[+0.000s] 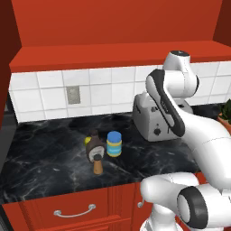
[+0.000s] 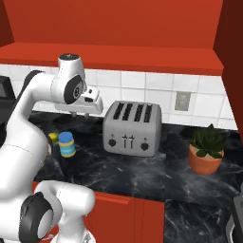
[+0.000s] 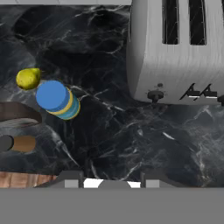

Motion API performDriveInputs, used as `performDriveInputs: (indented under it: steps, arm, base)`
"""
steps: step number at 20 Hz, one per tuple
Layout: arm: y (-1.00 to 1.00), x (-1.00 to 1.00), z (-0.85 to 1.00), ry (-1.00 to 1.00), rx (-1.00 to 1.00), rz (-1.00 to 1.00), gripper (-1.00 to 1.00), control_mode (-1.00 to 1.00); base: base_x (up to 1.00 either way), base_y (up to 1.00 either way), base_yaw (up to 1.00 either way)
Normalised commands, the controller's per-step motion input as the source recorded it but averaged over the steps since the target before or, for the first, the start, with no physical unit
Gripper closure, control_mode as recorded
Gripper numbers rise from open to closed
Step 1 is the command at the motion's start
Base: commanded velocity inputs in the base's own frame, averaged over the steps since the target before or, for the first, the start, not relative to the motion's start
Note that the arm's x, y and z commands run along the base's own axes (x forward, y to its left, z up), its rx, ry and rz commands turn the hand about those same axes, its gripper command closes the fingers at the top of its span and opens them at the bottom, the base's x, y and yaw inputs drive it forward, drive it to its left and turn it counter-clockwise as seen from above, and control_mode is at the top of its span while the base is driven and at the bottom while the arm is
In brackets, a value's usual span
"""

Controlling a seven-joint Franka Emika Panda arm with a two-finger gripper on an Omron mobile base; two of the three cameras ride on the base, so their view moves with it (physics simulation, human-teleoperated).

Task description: There are various items on the counter. Only move the condiments/shakers into the cabinet.

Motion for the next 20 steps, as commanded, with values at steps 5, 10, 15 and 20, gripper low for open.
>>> performDriveInputs:
  steps: [5, 10, 15, 20]
  arm:
    - [0.01, -0.12, -0.03, 0.00, 0.00, 0.00, -1.00, -1.00]
    - [0.38, -0.59, -0.23, -0.07, 0.00, 0.00, -1.00, -1.00]
    - [0.68, -0.68, -0.37, -0.09, 0.00, 0.00, -1.00, -1.00]
    - [0.97, -0.16, -0.38, -0.03, 0.01, 0.00, -1.00, -1.00]
  base:
    - [0.00, 0.00, 0.00]
    - [0.00, 0.00, 0.00]
    - [0.00, 0.00, 0.00]
    - [0.00, 0.00, 0.00]
